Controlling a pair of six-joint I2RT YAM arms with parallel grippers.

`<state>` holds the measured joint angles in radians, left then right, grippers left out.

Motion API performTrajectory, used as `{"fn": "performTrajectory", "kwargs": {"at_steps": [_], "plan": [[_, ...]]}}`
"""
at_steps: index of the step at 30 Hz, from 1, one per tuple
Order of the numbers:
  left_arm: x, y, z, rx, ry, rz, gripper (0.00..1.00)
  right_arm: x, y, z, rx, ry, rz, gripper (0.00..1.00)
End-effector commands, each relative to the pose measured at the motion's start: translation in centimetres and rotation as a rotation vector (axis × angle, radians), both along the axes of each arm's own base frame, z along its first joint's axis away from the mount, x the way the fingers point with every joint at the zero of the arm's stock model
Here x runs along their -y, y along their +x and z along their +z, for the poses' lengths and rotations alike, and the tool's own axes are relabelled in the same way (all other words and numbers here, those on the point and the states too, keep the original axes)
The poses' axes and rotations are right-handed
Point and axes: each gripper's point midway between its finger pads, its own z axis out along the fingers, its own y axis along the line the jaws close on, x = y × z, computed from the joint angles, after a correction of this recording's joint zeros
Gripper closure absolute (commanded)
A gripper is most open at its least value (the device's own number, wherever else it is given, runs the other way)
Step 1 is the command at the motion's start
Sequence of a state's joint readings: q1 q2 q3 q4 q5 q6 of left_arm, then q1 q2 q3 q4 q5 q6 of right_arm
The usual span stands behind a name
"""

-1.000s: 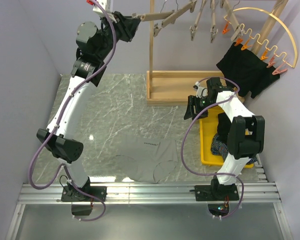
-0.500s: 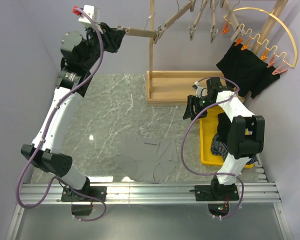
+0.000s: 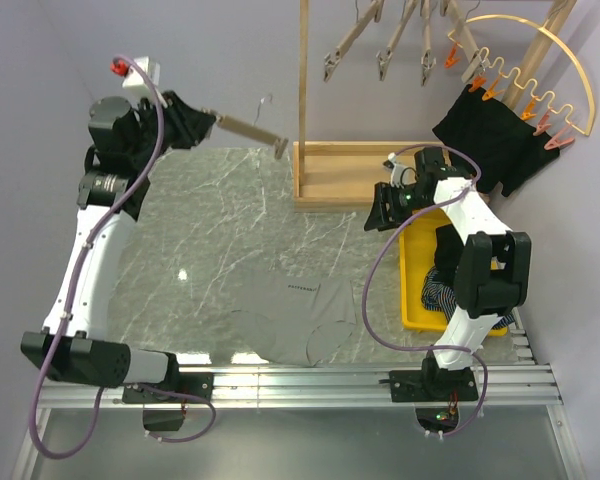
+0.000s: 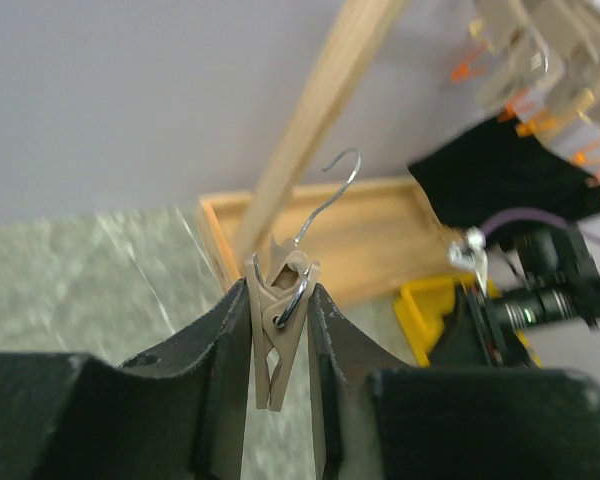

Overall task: Clip the underwear to the hanger
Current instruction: Pick up the hanger from the clothesline, then open the clamp at the hanger.

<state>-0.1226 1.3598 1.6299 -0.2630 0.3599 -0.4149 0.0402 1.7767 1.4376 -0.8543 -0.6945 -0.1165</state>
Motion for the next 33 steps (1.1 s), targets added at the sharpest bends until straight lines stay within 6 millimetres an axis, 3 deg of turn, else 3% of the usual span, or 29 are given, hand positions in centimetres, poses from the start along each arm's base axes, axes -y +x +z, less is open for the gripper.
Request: {"fn": "performTrajectory", "kwargs": {"at_steps": [1,6,8,10,11,17,18,22,25,33], "plan": [[1.6,-4.3,1.1,0.006,-0.059,-0.12,1.0,-0.4,2.6,5.3,0.205,0.039,0.019,0.4],[3.0,-6.1,-3.9,-0.145,-0.143,-0.204,1.0,-1.2,4.1,8.2,0.36,0.01,0.027,0.41],[3.5,-6.3,-6.8,-0.235,-0.196,-0.22,1.0,-2.1,4.6,9.1,0.444,-0.042,0.044,0.41],[3.7,-6.2,-7.8,-0.255,-0.225,-0.228,1.0,-2.7,4.8,10.0,0.522,-0.095,0.052,0.41],[3.9,-6.1,-9.3,-0.304,-0.257,-0.225,1.0,-4.2,4.3,10.2,0.556,-0.109,0.097,0.41],[4.8,-5.0,-11.6,-0.372,-0.376,-0.258,1.0,-8.6,2.1,11.3,0.712,-0.165,0.224,0.41],[4.8,-4.7,-12.1,-0.391,-0.391,-0.265,1.0,-9.8,1.3,10.9,0.718,-0.165,0.255,0.41],[5.4,-4.1,-13.3,-0.433,-0.459,-0.298,1.0,-11.8,0.9,10.5,0.804,-0.198,0.294,0.39],[5.8,-4.0,-15.2,-0.503,-0.504,-0.311,1.0,-13.1,0.8,9.9,0.814,-0.214,0.313,0.38],[6.3,-3.8,-16.7,-0.555,-0.557,-0.338,1.0,-15.2,2.3,9.1,0.834,-0.268,0.339,0.36]]}}
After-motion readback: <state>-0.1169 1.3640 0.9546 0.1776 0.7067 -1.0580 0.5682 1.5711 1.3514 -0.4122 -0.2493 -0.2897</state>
